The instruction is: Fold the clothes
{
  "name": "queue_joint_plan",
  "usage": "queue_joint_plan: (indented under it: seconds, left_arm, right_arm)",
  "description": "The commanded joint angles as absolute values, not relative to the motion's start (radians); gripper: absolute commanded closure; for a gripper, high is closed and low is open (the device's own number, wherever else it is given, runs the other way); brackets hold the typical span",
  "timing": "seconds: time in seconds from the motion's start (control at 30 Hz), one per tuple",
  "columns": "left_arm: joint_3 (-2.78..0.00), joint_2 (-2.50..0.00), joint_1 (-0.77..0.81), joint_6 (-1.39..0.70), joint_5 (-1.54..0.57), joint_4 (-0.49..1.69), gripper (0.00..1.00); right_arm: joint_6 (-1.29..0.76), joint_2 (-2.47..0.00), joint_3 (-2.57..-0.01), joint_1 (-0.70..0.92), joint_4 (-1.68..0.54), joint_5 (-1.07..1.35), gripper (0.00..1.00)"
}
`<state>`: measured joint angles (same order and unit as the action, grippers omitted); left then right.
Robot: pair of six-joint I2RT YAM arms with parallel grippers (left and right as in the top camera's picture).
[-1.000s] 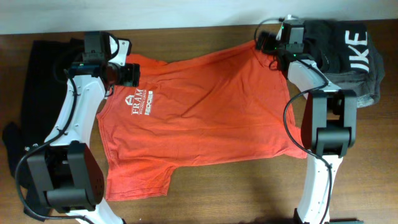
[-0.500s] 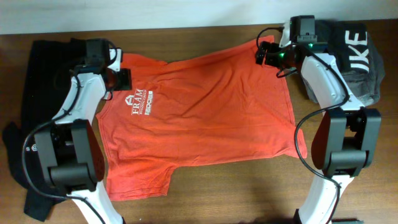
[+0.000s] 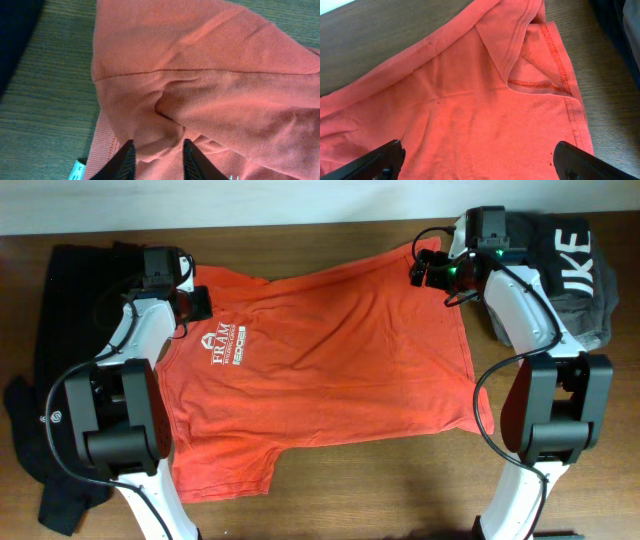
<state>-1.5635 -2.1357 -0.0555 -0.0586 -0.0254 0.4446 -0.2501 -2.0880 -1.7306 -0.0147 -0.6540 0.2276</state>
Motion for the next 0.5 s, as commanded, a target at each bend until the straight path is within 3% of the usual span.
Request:
queue_joint_plan:
  seconds: [0.0,0.27,0.37,0.47]
  left_arm:
    - [-1.572,-2.149,-0.057,-0.068,-0.022,0.433,0.71]
    - [-1.572,-2.174,-0.057,-0.070,-0.018,0.419,0.73]
    - [-1.572,-2.193,-0.057,-0.146,0.001,0.423,0.60]
    - [-1.572,-2.205,-0.057,-0.165,0.001,0.411,0.58]
  right_arm:
    - [-0.239,-2.080,-1.739,-0.007,-0.655,0.236,0.01]
    - [-0.239,-2.083,-1.737,-0.007,-0.656,0.235,0.01]
    - [-0.239,-2.083,-1.737,-0.007,-0.656,0.232,0.01]
    - [-0.239,-2.083,-1.737,-0.007,-0.656,0.232,0.01]
